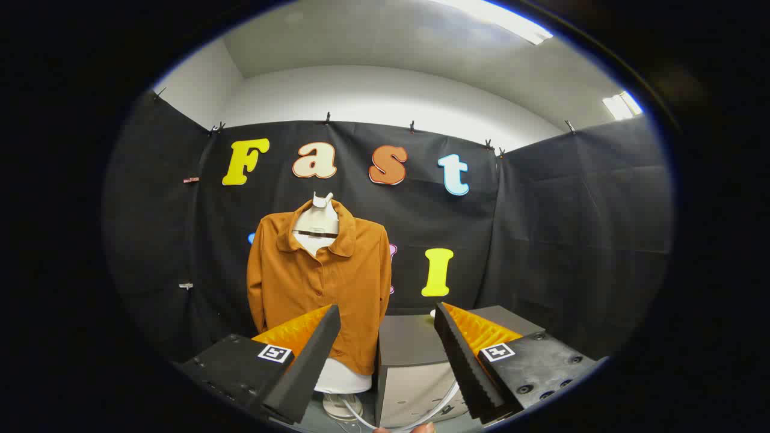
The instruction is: Iron the clothes twice with a garment steamer, once on the left side and once on the right side.
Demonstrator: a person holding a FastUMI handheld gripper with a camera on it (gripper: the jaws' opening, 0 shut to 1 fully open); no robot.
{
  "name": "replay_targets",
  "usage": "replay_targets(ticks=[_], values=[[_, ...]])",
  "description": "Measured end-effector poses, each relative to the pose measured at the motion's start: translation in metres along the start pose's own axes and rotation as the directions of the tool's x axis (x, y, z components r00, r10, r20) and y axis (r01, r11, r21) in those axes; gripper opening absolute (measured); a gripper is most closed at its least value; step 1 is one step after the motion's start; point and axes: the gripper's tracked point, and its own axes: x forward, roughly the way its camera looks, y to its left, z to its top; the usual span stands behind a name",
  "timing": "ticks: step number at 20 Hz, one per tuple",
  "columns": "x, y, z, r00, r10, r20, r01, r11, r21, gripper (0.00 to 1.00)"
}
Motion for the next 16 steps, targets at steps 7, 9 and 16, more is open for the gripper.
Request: replay_targets(ticks=[7,9,16], values=[[0.0006,0.0009,0.0008,1.0,0.002,-0.001,-0.002,1.0,-0.007,0.98],[0.0002,0.0001,-0.0005,1.0,0.0,-0.006,0.0,1.0,-0.004,0.98],[0.0014,-0.0074,-0.0006,1.0,-0.018,-0.008,0.018,1.0,0.001,0.98]])
